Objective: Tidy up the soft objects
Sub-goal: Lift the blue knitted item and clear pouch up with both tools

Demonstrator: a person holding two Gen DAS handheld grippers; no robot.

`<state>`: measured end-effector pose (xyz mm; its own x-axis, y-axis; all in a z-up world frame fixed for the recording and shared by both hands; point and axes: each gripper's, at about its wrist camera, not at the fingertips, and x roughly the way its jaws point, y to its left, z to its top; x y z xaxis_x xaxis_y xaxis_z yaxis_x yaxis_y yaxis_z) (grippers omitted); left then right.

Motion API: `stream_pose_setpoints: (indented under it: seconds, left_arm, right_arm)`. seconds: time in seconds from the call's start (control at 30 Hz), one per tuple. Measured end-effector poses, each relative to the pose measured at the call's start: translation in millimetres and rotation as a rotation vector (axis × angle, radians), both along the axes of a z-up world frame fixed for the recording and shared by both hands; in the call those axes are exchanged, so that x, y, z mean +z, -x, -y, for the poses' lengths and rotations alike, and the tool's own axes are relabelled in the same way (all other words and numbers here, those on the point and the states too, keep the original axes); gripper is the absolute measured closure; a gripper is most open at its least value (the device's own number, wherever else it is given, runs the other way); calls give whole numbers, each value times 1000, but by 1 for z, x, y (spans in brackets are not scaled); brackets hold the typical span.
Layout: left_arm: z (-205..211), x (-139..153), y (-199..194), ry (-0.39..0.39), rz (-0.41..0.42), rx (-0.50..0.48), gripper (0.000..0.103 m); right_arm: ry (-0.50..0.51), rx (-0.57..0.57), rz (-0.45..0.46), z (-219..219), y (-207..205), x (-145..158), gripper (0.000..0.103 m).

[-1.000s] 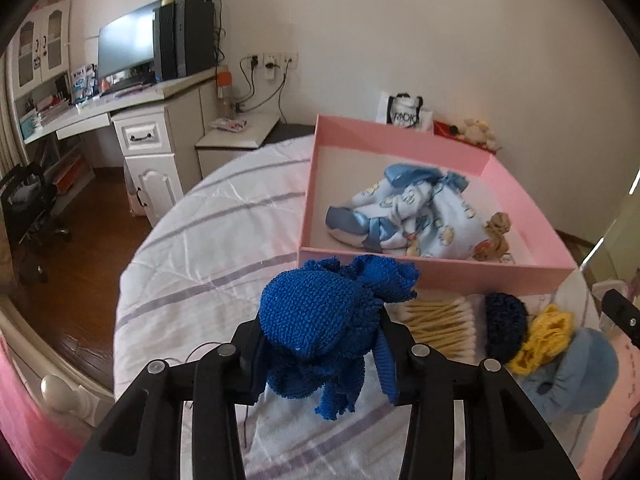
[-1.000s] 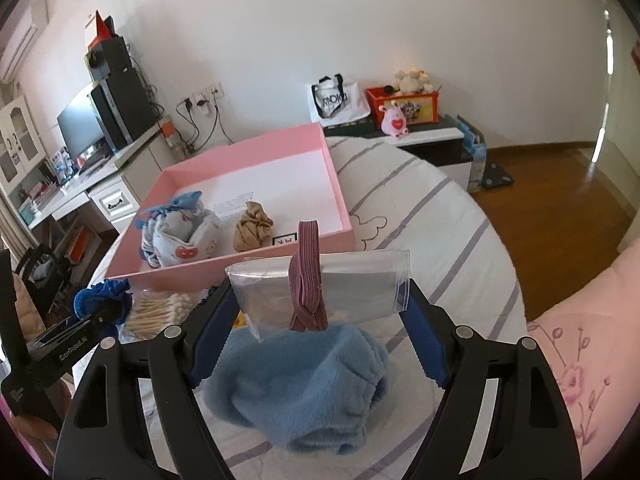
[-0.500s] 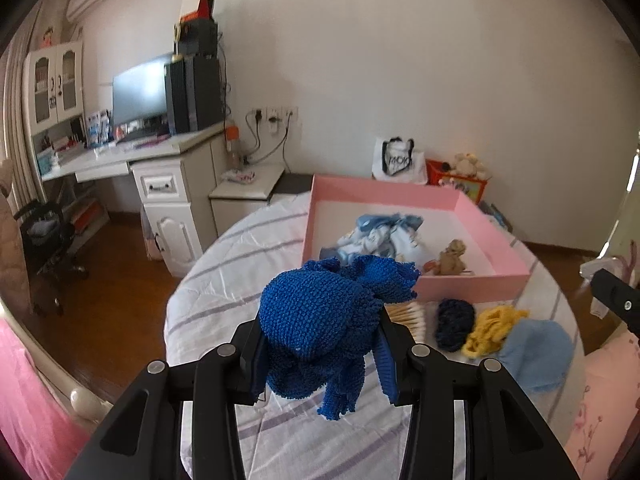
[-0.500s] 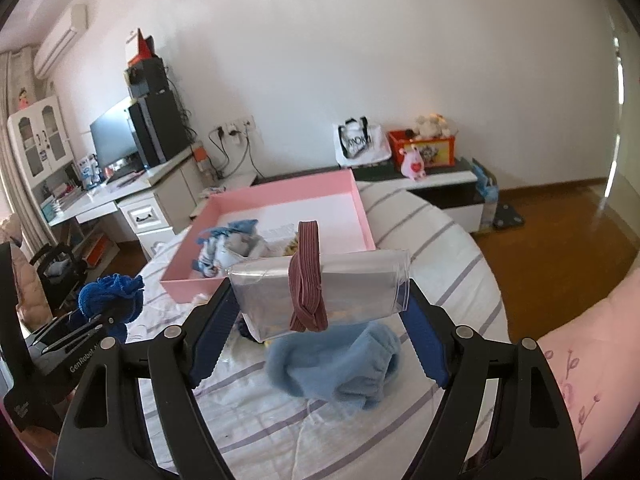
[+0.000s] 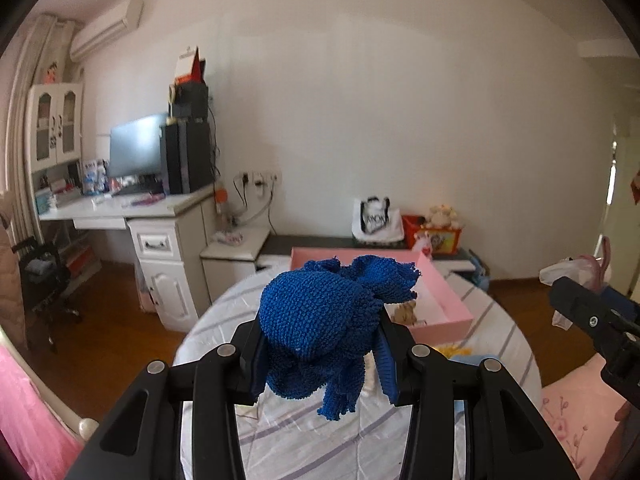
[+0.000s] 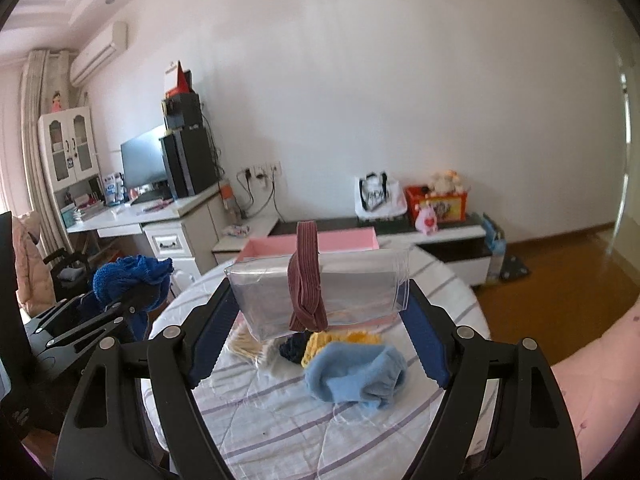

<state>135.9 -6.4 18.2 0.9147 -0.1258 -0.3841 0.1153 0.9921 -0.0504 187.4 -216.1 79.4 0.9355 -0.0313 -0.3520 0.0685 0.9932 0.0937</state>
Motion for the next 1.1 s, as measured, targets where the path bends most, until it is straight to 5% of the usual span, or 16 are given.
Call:
stream_pose_setpoints:
  seconds: [0.5, 1.1]
  left_arm:
    - [-18, 1, 86, 4, 164, -19, 62]
    - [-32, -21, 109, -2, 173, -13, 62]
  right_arm:
    - [63, 3, 145, -17, 44, 30, 24]
    - [89, -7, 162, -21, 54, 33, 24]
